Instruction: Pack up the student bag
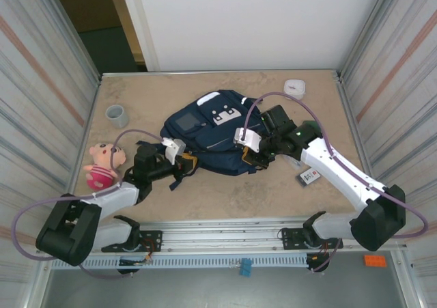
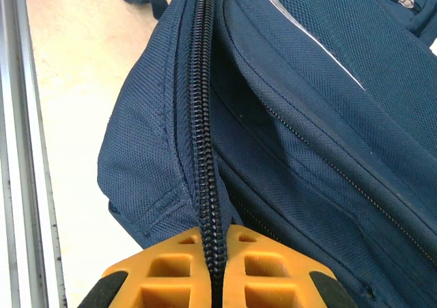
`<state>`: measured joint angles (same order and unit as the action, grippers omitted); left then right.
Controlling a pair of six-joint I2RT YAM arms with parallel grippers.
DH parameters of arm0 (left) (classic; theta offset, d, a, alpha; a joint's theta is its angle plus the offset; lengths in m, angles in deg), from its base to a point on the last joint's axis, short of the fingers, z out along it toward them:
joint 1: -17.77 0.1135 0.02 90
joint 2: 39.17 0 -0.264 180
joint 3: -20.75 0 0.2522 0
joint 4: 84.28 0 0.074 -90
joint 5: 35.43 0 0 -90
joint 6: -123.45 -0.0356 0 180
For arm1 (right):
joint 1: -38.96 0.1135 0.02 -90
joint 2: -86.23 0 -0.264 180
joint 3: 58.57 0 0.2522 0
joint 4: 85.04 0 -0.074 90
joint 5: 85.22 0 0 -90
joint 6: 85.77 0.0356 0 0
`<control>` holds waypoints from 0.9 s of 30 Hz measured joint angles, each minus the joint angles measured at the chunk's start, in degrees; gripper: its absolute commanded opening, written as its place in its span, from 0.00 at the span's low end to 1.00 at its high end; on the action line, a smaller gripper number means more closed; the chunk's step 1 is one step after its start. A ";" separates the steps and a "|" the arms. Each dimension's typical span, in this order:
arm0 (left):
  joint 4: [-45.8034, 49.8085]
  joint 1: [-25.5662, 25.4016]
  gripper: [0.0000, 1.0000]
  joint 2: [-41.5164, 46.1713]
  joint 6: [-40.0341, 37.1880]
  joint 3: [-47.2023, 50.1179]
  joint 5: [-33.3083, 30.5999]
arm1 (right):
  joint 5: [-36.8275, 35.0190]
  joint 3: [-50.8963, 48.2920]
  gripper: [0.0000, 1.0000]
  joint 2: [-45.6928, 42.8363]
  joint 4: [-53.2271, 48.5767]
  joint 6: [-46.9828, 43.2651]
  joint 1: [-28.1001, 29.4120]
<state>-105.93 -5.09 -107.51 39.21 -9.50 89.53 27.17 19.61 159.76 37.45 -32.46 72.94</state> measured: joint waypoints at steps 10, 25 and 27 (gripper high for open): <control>13.44 -4.74 0.00 4.70 -0.57 -4.07 3.13 | -5.84 -2.32 0.00 1.03 5.07 6.34 3.30; 38.38 -12.81 0.00 5.27 -1.07 -12.66 -7.30 | -2.69 -6.29 0.59 2.25 16.50 36.81 -0.68; 39.50 -13.09 0.00 3.37 -0.37 -12.66 -8.48 | -2.51 -7.87 0.60 -0.11 16.52 46.64 -3.65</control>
<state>-66.44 -18.18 -104.14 38.83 -22.15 81.05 24.66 11.75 159.66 53.97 14.18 69.29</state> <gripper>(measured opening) 0.076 0.591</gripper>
